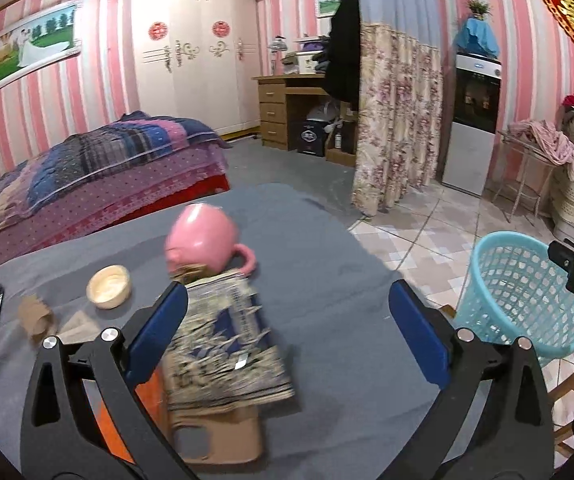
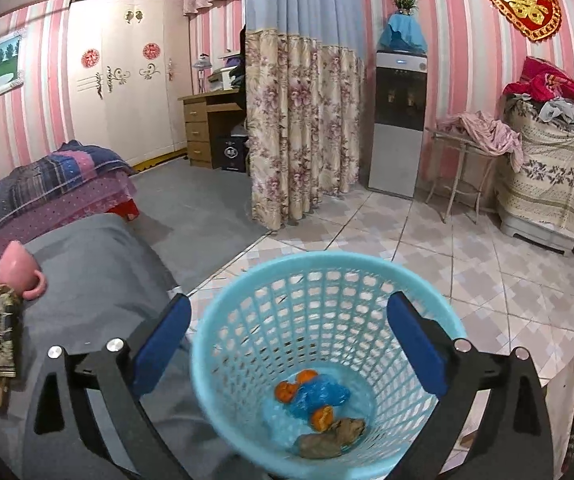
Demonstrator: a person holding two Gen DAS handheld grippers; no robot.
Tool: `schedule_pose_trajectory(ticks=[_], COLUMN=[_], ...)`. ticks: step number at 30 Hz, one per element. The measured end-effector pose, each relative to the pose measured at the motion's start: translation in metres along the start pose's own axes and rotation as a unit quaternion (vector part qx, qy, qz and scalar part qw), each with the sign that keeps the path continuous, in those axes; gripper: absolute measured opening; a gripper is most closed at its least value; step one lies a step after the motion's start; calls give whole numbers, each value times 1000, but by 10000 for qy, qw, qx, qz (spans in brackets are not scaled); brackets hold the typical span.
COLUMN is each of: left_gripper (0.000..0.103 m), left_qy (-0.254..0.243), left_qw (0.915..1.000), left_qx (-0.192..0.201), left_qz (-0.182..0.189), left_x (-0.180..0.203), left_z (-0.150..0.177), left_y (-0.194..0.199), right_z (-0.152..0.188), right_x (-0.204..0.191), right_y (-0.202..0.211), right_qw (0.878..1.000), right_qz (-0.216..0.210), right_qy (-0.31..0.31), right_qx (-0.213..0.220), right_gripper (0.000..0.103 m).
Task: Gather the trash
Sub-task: 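Move both tools back over the table, then grasp the printed snack package with the right gripper while the left grasps the orange bag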
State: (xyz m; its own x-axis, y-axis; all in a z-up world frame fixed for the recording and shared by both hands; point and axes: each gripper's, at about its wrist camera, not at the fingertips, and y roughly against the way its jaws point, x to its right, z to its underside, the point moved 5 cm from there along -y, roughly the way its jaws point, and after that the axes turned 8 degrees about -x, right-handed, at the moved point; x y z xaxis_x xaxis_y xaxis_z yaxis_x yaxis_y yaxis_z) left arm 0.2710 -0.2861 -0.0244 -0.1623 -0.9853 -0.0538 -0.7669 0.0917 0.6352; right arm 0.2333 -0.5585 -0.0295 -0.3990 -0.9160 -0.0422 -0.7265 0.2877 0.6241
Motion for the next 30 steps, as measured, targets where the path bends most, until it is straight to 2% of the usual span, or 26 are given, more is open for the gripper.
schedule_pose_trajectory(ticks=[7,14,18,25,30], left_gripper=[97,97,97,97,97], left_qy=[192,427,530,733,913], left_qw=[9992,9969,9951,9920,9900], left_qx=[53,62,8,-64,-83], left_qz=[-335,-654,-830,-1025,-1074], left_x=[-54,-114,-141,-185,-211], left_z=[14,33,44,63,72], left_y=[28,57,65,74,76], right_z=[9,21,32,52,59], right_x=[-41,-84,-118,-171,-190], right_y=[22,49,60,65,67], right_qw=[9985,9960,9928,9836,9815], right_qz=[-67,-472,-727,-775,-1039], right_qy=[533,750,941,1623,1607], right_qx=[59,117,103,93,9], right_gripper=[96,96,96,96,96])
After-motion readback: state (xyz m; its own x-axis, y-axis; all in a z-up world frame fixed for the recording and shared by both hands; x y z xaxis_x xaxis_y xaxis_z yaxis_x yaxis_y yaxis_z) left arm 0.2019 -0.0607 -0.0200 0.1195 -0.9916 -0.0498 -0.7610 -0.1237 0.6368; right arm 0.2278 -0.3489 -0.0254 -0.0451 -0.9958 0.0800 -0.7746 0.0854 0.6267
